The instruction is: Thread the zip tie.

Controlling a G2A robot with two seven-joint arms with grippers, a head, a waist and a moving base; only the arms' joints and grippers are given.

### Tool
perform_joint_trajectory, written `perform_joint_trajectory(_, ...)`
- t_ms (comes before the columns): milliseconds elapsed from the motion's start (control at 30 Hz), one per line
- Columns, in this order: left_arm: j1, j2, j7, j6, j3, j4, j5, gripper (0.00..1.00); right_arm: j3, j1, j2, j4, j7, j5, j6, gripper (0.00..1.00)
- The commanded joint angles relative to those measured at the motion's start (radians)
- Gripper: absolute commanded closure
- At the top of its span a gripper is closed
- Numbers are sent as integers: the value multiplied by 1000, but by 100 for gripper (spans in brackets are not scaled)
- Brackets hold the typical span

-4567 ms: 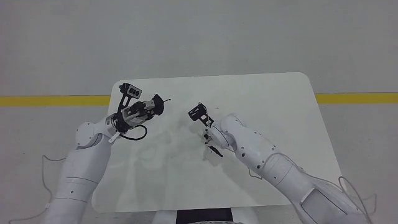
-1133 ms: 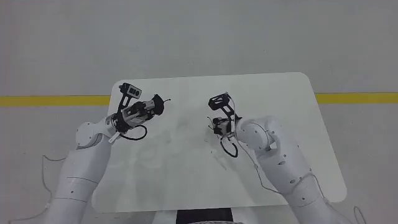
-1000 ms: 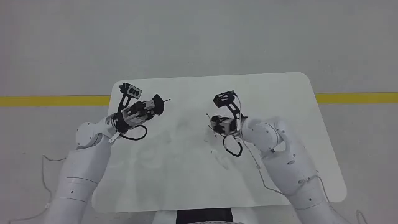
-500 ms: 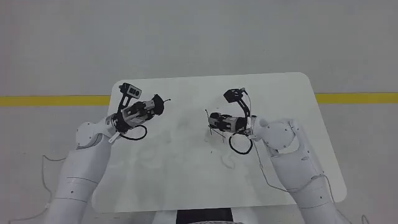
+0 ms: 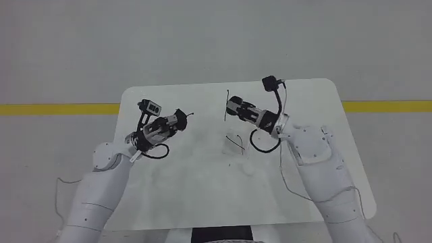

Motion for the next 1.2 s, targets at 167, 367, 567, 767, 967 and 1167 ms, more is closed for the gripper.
perform_joint_trajectory(167, -3, -63, 22, 0, -24, 53, 90, 100, -28, 11, -5, 19, -95, 94, -69, 100)
perform_joint_trajectory(367, -29, -108, 41, 0, -8, 83, 118, 100, -60, 20, -6, 60, -104, 105, -105, 100)
perform_joint_trajectory(567, -29, -108, 41, 0, -8, 83, 118, 100, -60, 20, -6, 60, -104, 105, -105, 100)
perform_joint_trajectory(767, -20, -112, 100, 0, 13, 70, 103, 100, -102, 17, -12, 78, -263, 20, -123, 100)
perform_joint_trajectory(967, -3, -123, 163, 0, 43, 49, 94, 100, -181, 10, -24, 90, -474, -76, -123, 100)
perform_joint_trajectory(1167, 12, -139, 196, 0, 39, 30, 109, 100, -216, 5, -20, 106, -608, -159, -123, 100)
